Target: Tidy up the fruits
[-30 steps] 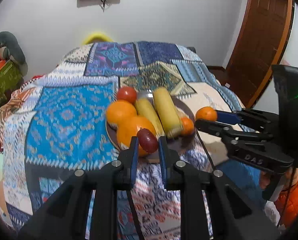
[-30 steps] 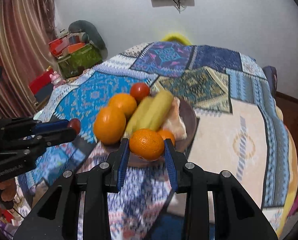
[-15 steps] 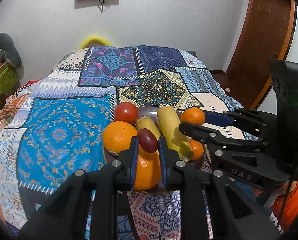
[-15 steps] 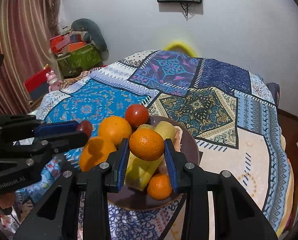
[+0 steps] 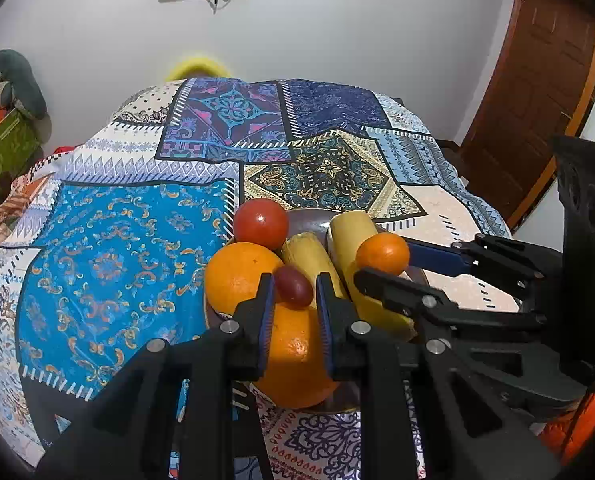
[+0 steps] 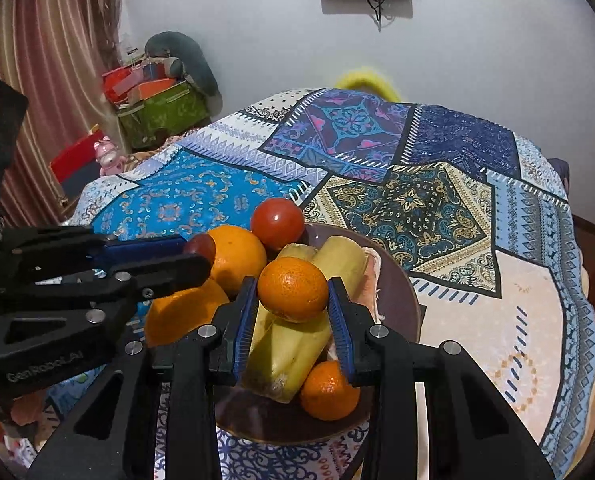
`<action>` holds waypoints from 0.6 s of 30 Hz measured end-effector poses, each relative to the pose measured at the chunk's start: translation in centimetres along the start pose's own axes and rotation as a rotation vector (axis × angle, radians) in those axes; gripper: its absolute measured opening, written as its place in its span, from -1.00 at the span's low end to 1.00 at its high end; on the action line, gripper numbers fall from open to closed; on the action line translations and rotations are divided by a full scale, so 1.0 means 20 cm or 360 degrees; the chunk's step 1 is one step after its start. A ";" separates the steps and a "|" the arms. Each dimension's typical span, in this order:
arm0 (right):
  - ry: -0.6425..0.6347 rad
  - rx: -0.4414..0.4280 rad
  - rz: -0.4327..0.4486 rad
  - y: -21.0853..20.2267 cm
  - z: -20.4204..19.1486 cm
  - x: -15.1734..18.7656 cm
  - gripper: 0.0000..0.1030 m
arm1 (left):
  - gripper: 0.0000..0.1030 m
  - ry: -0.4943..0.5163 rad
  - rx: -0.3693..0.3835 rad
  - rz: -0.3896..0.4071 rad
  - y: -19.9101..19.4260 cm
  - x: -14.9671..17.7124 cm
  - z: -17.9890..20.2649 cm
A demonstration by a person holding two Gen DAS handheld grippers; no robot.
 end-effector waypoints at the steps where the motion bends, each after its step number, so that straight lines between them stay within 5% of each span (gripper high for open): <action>1: 0.0004 -0.0010 -0.0009 0.00 0.00 0.00 -0.25 | -0.63 -0.0008 0.0008 -0.0004 0.00 0.00 0.00; 10: 0.0039 0.0007 0.0024 -0.07 0.04 0.01 -0.10 | -0.63 -0.0018 -0.0037 0.0046 -0.10 -0.01 -0.01; 18: 0.0055 0.0071 0.0198 -0.37 -0.01 -0.05 -0.10 | -0.63 0.0015 -0.0123 0.0286 -0.51 -0.04 0.08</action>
Point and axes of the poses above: each gripper's, at about its wrist camera, not at the fingertips, and y roughly the way its jaws point, z to its right, x to its underside, the point moved 3 cm from there along y, roughly the way its jaws point, and after that the axes turned 1 degree about y, right-handed, at the moved point
